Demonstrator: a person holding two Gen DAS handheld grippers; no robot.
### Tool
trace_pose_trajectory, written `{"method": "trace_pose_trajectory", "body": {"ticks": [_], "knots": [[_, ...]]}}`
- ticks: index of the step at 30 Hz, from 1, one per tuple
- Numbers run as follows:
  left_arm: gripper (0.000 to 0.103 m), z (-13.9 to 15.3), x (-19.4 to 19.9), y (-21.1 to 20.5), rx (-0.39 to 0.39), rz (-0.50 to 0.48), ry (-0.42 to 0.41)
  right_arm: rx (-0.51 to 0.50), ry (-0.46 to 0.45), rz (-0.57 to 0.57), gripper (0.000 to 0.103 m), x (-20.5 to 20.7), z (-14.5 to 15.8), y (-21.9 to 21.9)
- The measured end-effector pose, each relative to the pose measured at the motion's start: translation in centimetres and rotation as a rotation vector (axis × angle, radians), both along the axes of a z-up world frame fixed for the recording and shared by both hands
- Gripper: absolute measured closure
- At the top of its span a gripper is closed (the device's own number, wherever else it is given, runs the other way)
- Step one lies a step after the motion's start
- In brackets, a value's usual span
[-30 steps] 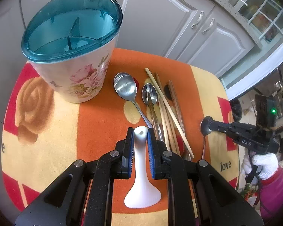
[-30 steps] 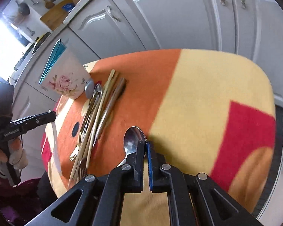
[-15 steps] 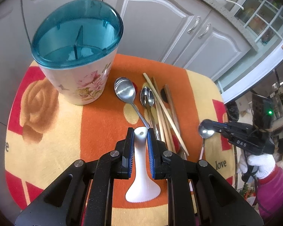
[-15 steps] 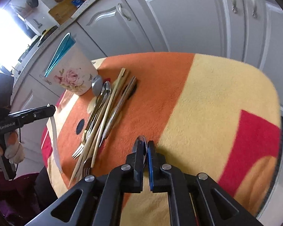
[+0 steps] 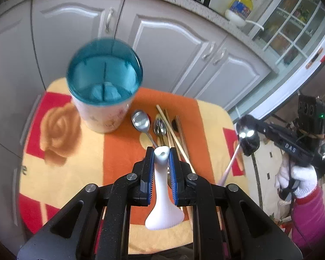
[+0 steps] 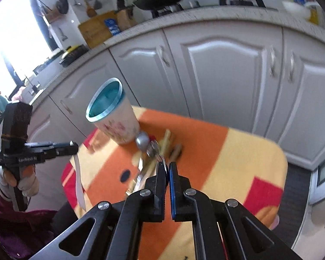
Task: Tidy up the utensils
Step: 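Carry the white spoon over the teal-lidded cup and drop it in with the left tool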
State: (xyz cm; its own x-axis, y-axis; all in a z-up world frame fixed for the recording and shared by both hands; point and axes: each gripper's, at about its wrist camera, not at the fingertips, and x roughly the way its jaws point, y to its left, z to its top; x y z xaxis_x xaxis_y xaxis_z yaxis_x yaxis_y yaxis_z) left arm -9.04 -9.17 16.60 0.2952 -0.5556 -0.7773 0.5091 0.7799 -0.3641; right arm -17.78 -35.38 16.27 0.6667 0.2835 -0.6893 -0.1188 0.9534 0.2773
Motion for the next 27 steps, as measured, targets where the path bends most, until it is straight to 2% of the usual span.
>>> {"method": "trace_pose_trajectory", "body": {"ticks": [6,10,13,17,20,27], "knots": [[0.091,5.0,2.8,1.8,-0.027,0.059,-0.105,-0.014,-0.108,0.018,0.100,3.7,4.9,3.1],[0.091,8.2,6.4,2.4,-0.013,0.135,-0.215,-0.068,-0.183,0.016,0.100,7.5,8.3,6.0],[0.091,9.2,9.0,2.7,0.014,0.199,-0.289,-0.130,-0.224,0.006,0.100,10.3,10.0,8.0],[0.091,9.0,12.9,2.6,0.023,0.266,-0.321,-0.185,-0.252,0.002,0.100,13.4,10.8,9.9],[0.091,8.2,14.7,2.0,0.046,0.294,-0.361,-0.268,-0.264,0.000,0.100,15.5,10.4,11.5],[0.091,4.8,15.5,0.0,0.097,0.276,-0.394,-0.378,-0.236,0.041,0.100,18.7,6.8,14.2]]}}
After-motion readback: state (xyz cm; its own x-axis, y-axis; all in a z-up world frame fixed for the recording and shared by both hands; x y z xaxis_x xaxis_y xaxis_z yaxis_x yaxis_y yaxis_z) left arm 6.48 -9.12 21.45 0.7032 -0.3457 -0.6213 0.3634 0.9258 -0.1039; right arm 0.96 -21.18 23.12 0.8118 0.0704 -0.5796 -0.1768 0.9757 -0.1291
